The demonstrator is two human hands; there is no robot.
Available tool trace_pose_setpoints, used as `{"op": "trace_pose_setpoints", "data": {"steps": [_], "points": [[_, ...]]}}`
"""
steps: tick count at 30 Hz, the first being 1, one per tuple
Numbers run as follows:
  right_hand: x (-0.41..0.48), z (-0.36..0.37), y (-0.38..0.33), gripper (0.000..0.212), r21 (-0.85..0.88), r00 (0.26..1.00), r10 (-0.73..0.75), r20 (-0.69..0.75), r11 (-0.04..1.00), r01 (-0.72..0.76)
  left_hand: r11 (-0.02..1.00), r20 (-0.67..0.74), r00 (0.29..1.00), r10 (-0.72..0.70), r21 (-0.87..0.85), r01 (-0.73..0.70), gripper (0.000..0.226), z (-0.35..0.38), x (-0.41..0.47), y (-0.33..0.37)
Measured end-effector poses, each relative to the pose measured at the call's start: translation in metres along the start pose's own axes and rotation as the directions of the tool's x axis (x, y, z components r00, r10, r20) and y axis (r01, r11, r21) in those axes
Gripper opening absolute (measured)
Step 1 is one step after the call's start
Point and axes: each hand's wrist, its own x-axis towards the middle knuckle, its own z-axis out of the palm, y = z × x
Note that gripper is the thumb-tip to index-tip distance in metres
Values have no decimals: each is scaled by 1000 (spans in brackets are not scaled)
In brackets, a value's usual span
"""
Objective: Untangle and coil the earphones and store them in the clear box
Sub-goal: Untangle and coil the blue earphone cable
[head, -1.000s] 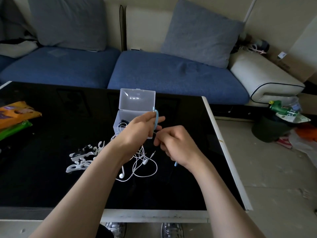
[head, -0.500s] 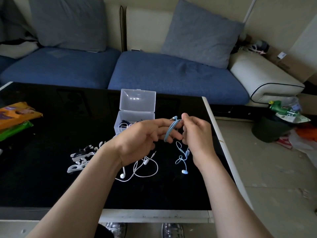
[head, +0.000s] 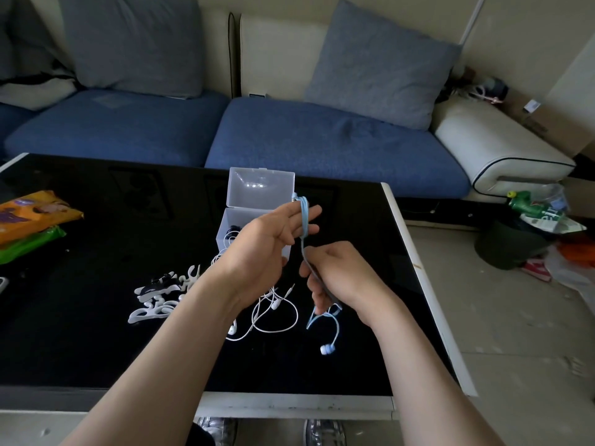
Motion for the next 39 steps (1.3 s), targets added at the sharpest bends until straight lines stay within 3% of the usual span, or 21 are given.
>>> {"op": "trace_pose_setpoints", "data": {"steps": [4, 6, 8, 10, 13, 14, 17, 20, 23, 28, 33, 39], "points": [[-5, 1, -6, 42, 38, 993, -122, -11, 992, 122, 960, -122, 992, 17, 281, 18, 54, -7, 6, -5], [-4, -1, -7, 33, 30, 968, -221, -117, 974, 226, 928, -87, 996, -9, 371, 41, 41, -10, 7, -10], [-1, -6, -3, 29, -83, 918, -326, -228, 945, 315, 900, -24, 999, -34, 434, 41, 52, -10, 8, -11], [1, -10, 0, 26, -201, 865, -387, -318, 920, 338, 881, 42, 998, -37, 473, 13, 57, -10, 8, -11], [1, -11, 2, 11, -262, 814, -422, -400, 903, 339, 851, 55, 998, -33, 525, -1, 44, -8, 6, -9], [0, -11, 2, 5, -252, 806, -420, -418, 905, 341, 853, 41, 998, -40, 522, 13, 37, -7, 6, -8], [2, -16, 5, 19, -197, 800, -412, -437, 911, 361, 865, 10, 999, -35, 500, 25, 28, -8, 6, -6], [3, -20, 6, 10, -104, 839, -396, -374, 917, 386, 902, 39, 999, -15, 431, -3, 30, -8, 6, -6], [6, -23, 8, 22, 18, 846, -370, -383, 913, 407, 948, 30, 999, 17, 318, -25, 35, -8, 7, -9], [13, -27, 14, 13, -18, 833, -297, -467, 945, 327, 990, 23, 999, 40, 132, -42, 35, -6, 8, -9], [15, -19, 18, 16, -148, 910, -240, -337, 968, 200, 999, 20, 999, 36, 34, -37, 33, -4, 6, -1], [9, -6, 12, 18, -193, 986, -156, -64, 971, 142, 971, -121, 983, 138, 213, -110, 56, -9, 10, -4]]}}
